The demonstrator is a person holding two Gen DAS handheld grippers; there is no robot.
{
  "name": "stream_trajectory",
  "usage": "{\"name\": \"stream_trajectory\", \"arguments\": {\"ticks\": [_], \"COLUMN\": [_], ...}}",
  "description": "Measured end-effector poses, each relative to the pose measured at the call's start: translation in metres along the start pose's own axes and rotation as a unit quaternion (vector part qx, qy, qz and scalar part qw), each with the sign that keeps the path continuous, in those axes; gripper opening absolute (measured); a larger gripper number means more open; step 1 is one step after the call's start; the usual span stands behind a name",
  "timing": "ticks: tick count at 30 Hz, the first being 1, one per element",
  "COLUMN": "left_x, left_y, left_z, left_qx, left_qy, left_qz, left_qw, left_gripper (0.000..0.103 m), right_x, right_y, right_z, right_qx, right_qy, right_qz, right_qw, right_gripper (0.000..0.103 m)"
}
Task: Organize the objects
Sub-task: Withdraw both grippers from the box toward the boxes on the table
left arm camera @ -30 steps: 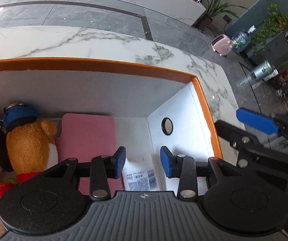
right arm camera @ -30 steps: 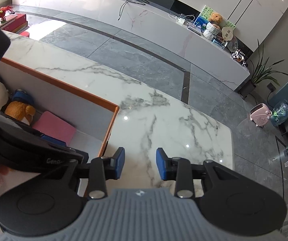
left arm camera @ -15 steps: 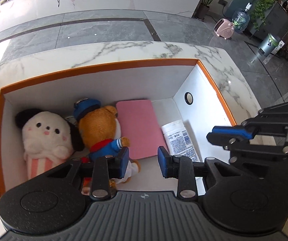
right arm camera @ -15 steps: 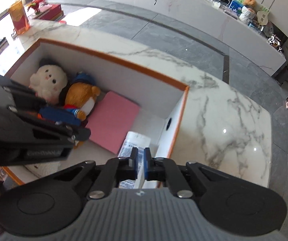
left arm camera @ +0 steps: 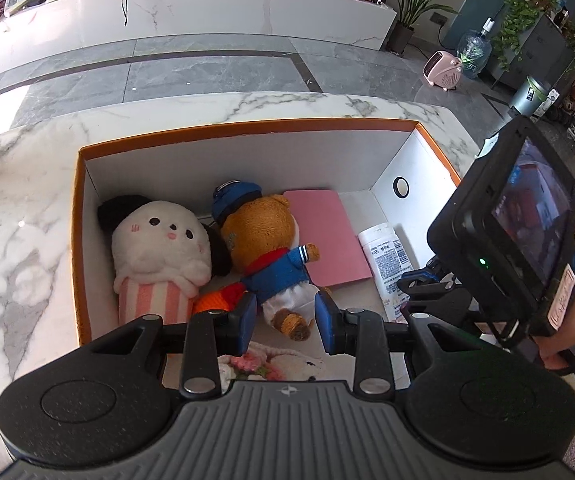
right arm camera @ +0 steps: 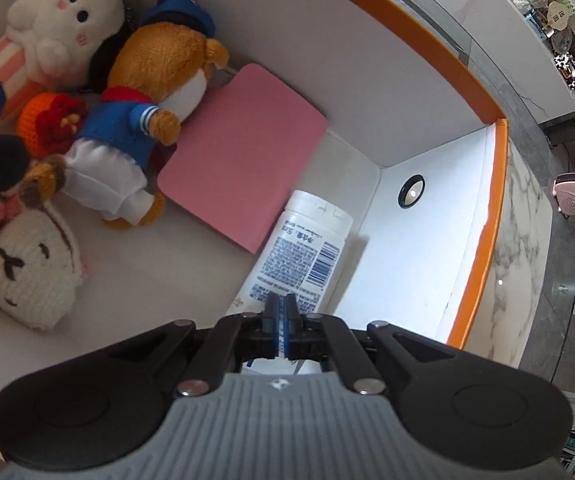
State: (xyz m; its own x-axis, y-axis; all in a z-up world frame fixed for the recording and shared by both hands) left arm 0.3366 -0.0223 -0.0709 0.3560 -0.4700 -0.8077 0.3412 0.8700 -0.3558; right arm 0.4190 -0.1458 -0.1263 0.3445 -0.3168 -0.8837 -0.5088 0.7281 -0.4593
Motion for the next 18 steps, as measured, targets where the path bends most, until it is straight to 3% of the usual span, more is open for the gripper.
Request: {"name": "stream_trajectory", "arguments": {"ticks": [13, 18], "left_x": [-0.005, -0.013], "left_y": [0.02, 0.021], "left_z": [-0.007, -0.009], "left_qx": [-0.007, -0.007], "left_qy": [-0.011, -0.017], "left_qz": [-0.019, -0.025], "left_qw": [0.9997, 0.9995], "left_gripper": [0.037, 0.037], "right_x": [0.012, 0.005], "right_y": [-0.013, -0.014], "right_z": [0.027, 0.02], "right_qx": [0.037, 0.043], "right_qy": [-0.052, -0.055], "right_qz": [-0.058, -0.052], "right_qw": [0.996, 0.996], "right_gripper": [0.0, 0.0]}}
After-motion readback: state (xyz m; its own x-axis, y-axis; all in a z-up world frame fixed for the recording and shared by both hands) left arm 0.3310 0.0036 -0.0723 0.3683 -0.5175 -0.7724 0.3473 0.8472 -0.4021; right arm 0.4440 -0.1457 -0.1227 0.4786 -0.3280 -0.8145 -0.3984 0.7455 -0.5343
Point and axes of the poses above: each gripper's, at about its wrist camera, not at the fingertips, and x roughly the way its jaws point, y to its left, z to its top, the point moved 3 cm from there along x, roughly the way its jaws point, and after that the axes turned 9 degrees about -z, right-handed, at the moved point
